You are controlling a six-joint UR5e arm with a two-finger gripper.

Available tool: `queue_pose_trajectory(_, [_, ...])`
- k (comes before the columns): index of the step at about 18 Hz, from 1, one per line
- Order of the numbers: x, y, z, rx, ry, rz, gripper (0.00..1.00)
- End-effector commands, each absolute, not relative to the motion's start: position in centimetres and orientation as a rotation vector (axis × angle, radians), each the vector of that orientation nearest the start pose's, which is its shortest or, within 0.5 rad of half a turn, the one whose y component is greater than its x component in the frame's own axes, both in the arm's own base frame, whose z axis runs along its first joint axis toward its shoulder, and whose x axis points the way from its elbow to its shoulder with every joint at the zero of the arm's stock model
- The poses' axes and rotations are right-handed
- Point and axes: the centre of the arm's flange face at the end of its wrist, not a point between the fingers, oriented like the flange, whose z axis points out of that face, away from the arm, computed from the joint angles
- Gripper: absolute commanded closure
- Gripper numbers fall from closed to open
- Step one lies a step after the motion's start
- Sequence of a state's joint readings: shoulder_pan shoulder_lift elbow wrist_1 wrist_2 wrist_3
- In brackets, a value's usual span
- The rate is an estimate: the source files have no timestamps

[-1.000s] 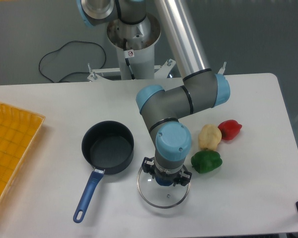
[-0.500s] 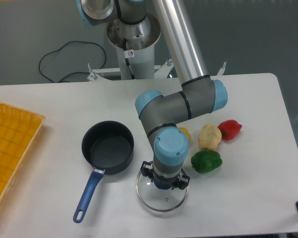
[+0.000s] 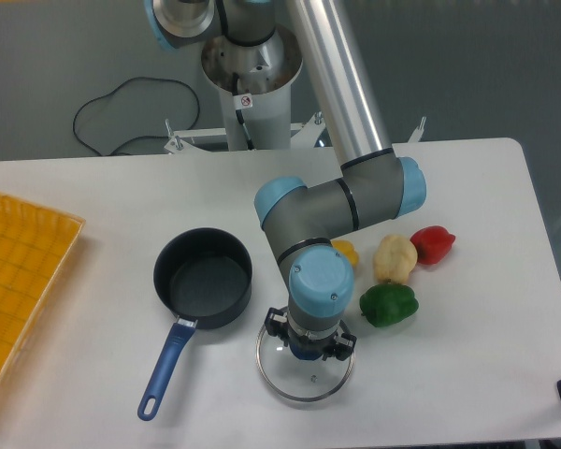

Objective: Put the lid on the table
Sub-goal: 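Lower the held glass lid onto the table beside the peppers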

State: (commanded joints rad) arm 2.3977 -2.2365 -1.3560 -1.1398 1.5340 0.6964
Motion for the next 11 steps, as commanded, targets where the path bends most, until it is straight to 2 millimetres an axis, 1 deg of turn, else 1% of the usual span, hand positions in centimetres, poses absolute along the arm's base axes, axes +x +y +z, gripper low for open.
queue_pose_trajectory(11, [-43.2,58.51,22.15,-3.12,-0.202,-0.055,0.48])
